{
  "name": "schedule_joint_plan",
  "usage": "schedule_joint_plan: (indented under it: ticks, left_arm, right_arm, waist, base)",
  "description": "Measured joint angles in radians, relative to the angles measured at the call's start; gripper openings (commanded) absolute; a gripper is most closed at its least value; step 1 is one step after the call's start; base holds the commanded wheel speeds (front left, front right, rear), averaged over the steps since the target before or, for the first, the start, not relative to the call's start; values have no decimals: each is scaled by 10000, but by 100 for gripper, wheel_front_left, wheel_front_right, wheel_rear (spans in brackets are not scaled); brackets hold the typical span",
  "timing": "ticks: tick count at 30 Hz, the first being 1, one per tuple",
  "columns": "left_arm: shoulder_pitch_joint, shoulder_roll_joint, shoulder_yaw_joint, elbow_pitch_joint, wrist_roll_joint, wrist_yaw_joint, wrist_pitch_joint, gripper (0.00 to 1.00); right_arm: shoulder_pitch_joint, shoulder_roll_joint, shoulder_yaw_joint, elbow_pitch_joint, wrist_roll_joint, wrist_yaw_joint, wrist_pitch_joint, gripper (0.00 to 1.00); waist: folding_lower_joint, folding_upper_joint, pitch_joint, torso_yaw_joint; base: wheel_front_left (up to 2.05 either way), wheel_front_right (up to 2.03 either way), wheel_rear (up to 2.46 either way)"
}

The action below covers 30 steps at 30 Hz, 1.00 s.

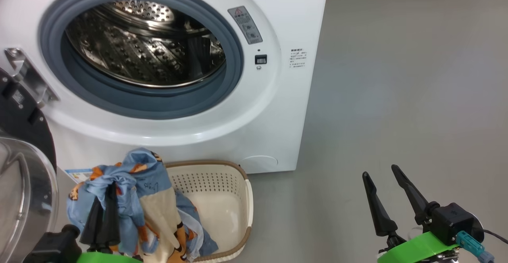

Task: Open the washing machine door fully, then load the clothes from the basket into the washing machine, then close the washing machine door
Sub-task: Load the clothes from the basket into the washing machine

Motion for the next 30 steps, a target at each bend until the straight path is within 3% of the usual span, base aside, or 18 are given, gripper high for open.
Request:
schedule_joint_plan:
  ticks: [5,22,30]
  left_arm:
    - [-295,-15,-29,362,-36,-10,0,0]
    - [-3662,-90,-54,2132,0,-86,0,0]
    - [-5609,548,-96,3304,88,-88,0,0]
  right_arm:
    - [-13,17,-35,-13,0,0,0,100]
    - [-769,127,105,-31,-105,0,0,100]
    - [-1157,163,199,96,-105,0,0,100]
  waist:
    - [0,0,344,-47]
    - [0,0,2049,-479]
    - [0,0,2740,-880]
  base:
    - [0,0,0]
    - [0,0,0]
    - [0,0,0]
